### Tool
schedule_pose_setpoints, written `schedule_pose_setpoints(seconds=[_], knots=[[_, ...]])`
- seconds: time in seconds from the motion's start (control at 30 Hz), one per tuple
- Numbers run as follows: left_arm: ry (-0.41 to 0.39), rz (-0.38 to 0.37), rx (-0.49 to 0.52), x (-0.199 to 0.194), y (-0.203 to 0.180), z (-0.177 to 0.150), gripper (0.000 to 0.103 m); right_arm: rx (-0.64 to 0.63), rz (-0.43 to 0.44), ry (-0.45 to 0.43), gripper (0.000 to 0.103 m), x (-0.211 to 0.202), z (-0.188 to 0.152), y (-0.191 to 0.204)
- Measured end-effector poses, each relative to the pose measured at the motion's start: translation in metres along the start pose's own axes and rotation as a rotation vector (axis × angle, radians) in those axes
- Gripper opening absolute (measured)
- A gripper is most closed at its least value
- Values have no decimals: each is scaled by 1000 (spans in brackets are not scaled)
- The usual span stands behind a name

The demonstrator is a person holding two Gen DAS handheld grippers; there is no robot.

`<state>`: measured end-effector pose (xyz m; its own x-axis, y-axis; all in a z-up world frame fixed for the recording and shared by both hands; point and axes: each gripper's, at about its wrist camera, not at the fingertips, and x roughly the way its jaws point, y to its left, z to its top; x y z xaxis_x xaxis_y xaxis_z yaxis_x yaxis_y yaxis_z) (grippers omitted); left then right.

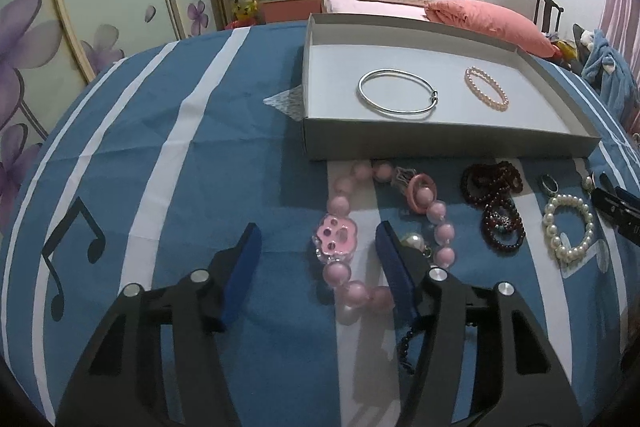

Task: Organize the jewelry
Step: 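Grasp the silver cuff with the right tool while the left grasps the pink beaded charm bracelet, then carry the silver cuff into the tray with the right tool while the left carries the pink beaded bracelet there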

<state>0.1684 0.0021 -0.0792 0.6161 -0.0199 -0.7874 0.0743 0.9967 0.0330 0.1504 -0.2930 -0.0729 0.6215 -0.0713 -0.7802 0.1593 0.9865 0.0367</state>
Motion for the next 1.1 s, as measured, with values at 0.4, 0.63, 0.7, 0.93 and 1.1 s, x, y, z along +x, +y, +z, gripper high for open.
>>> schedule_pose_setpoints(seconds=[0.4, 0.63, 0.7, 0.93, 1.1], knots=[[-10, -15, -5, -3, 0, 0, 29, -8, -3, 0, 68, -1, -2, 2], [-13, -31, -6, -5, 6, 0, 23, 12, 24, -9, 68, -6, -6, -3], [-15, -41, -14, -6, 6, -1, 23, 34, 31, -26, 68, -10, -7, -7], [-66, -99, -45, -18, 14, 1, 23, 70, 56, -111, 68, -25, -4, -12], [-128, -162, -67, -34, 13, 4, 23, 64, 106, -169, 68, -39, -4, -2]])
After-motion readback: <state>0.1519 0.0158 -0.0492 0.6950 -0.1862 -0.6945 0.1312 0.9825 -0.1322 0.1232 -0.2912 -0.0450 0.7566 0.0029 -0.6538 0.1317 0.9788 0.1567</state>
